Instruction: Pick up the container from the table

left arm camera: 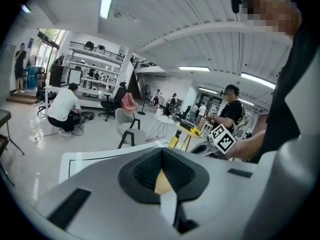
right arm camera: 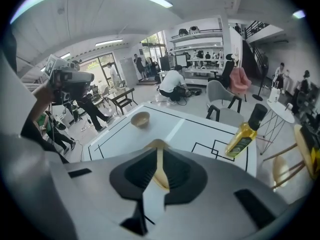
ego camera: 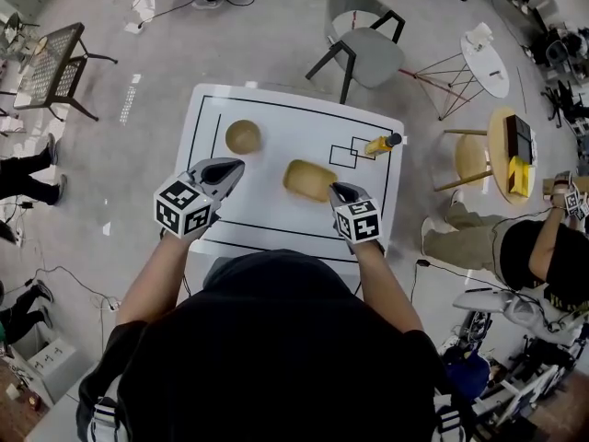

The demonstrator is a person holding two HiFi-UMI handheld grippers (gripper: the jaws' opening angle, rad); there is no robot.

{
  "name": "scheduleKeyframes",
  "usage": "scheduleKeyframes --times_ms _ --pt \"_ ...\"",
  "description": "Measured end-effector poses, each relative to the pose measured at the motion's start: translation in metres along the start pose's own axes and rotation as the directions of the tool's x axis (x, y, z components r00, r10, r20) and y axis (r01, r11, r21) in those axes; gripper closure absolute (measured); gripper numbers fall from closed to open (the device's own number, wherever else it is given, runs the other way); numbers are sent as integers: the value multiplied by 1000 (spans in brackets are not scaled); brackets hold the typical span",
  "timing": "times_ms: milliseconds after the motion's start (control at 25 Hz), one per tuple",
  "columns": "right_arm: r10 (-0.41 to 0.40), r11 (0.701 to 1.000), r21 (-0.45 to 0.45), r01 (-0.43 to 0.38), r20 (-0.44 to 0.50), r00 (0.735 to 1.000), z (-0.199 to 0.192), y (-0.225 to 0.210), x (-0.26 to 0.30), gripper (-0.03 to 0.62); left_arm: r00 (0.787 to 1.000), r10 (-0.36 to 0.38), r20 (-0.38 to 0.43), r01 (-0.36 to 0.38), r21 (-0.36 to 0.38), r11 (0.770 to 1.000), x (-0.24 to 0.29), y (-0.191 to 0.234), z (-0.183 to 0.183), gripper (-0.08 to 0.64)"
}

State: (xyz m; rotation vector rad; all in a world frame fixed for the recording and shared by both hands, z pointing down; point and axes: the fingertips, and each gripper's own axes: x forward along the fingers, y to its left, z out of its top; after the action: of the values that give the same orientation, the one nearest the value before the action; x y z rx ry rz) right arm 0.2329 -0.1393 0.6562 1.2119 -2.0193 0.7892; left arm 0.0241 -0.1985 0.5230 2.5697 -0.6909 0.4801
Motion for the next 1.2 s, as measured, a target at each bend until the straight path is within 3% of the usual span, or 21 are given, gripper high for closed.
scheduleKeyframes --times_ms 640,1200 --pt "81 996 -23 -84 -90 993 -10 15 37 503 1000 -5 -18 4 -27 1000 18 17 -6 554" --pt "145 987 -43 -156 -193 970 -36 26 69 472 999 -8 -39 6 -47 999 31 26 -13 554"
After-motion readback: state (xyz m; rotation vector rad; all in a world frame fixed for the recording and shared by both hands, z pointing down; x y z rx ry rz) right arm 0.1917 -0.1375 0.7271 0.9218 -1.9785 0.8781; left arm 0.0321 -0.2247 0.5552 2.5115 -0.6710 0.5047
